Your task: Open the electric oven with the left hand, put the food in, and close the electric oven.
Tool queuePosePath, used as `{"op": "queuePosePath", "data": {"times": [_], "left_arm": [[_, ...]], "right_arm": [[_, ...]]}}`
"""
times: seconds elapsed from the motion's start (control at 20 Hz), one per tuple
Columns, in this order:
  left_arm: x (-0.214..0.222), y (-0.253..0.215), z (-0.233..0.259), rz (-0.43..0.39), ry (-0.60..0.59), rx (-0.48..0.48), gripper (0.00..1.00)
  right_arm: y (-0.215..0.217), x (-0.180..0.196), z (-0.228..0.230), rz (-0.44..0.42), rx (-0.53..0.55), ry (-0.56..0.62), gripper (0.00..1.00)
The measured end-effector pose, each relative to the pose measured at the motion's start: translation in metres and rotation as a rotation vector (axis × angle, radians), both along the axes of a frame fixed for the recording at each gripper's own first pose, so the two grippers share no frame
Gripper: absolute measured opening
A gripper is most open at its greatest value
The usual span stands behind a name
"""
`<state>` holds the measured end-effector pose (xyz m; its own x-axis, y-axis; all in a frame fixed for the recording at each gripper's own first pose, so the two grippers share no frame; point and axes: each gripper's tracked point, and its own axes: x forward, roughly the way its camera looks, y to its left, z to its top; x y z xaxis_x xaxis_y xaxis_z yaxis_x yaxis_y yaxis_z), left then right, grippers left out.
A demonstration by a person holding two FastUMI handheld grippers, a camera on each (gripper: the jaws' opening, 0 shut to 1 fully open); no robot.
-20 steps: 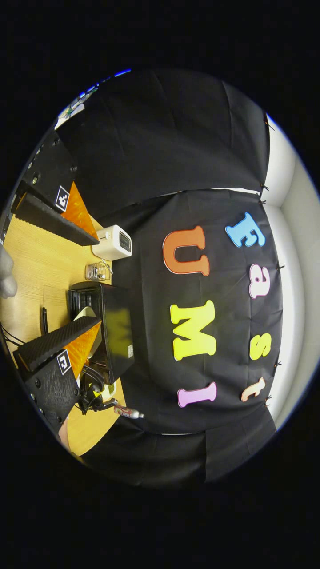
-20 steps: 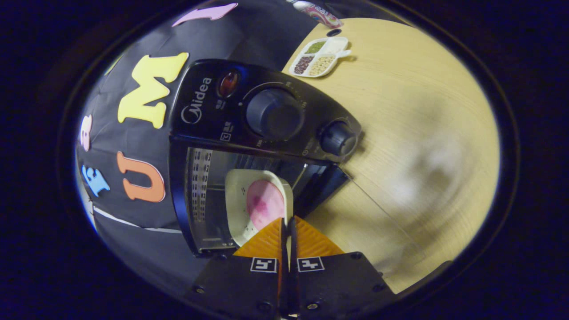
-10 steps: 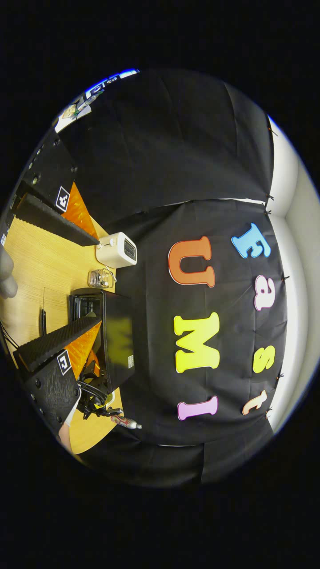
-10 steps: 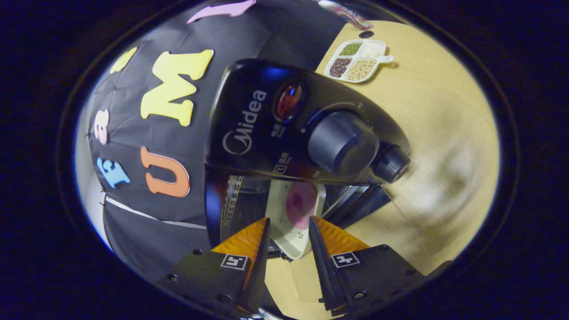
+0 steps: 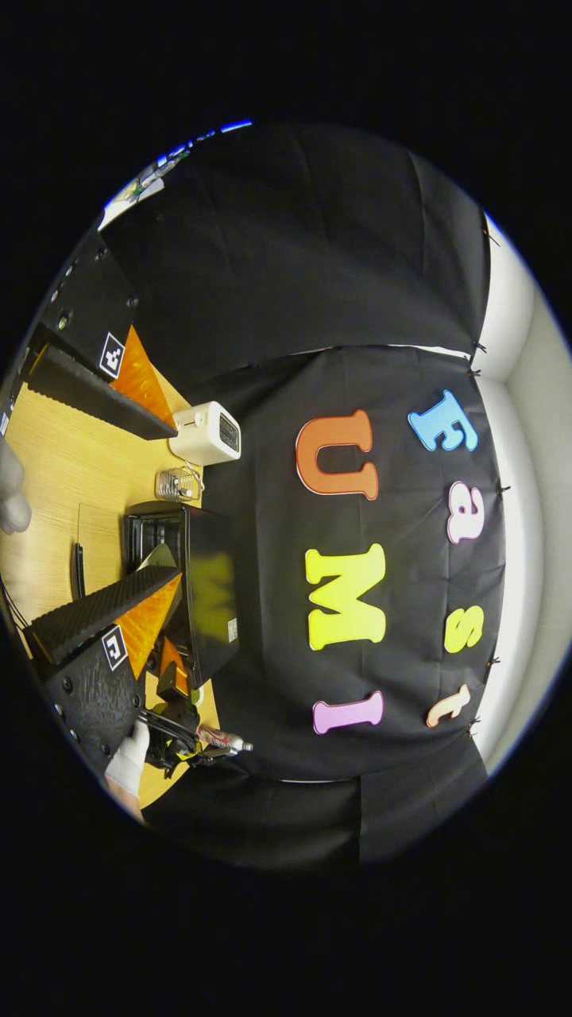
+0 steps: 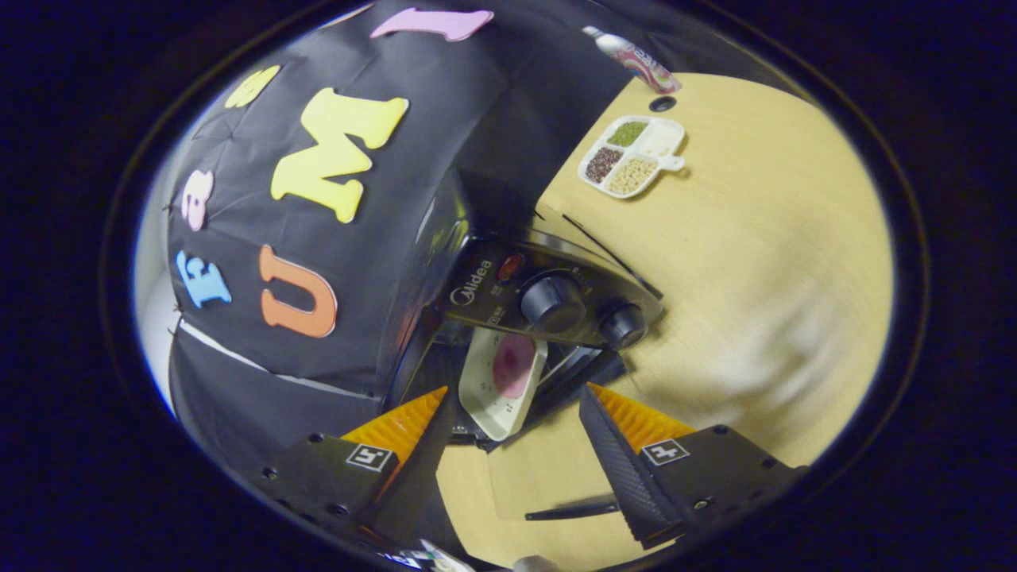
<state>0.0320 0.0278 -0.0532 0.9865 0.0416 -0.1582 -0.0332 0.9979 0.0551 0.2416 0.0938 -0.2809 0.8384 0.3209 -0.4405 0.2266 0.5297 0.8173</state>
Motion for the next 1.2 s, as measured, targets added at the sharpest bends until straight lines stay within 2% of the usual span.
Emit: {"op": "queuePosePath", "data": {"times": [0.05, 0.1, 0.15, 0.3, 0.65, 0.75, 0.8, 0.85, 1.2], "left_arm": [[-0.001, -0.001, -0.003, -0.009, -0.002, -0.005, 0.97], [-0.002, -0.002, -0.006, -0.018, 0.0, -0.012, 0.96], [-0.003, -0.003, -0.01, -0.029, -0.003, -0.018, 0.97], [-0.008, -0.007, -0.028, -0.055, 0.014, -0.031, 0.97], [-0.015, -0.016, -0.083, -0.088, 0.069, -0.017, 0.97], [-0.015, -0.02, -0.104, -0.093, 0.09, -0.008, 0.97], [-0.015, -0.026, -0.117, -0.103, 0.104, -0.005, 0.97], [-0.014, -0.032, -0.131, -0.114, 0.12, -0.004, 0.97], [-0.014, -0.069, -0.212, -0.19, 0.269, -0.011, 0.97]], "right_arm": [[-0.005, -0.012, 0.004, 0.011, -0.042, -0.01, 0.92], [-0.008, -0.023, 0.007, 0.023, -0.087, -0.021, 0.99], [-0.013, -0.036, 0.008, 0.037, -0.143, -0.028, 0.9], [-0.028, -0.074, 0.008, 0.087, -0.31, -0.033, 0.91], [-0.096, -0.152, 0.021, 0.051, -0.663, -0.085, 0.94], [-0.109, -0.168, 0.025, 0.041, -0.724, -0.084, 0.96], [-0.119, -0.176, 0.023, 0.028, -0.764, -0.071, 1.0], [-0.126, -0.182, 0.025, 0.019, -0.792, -0.071, 0.96], [-0.142, -0.213, 0.03, -0.014, -0.895, -0.065, 0.96]]}}
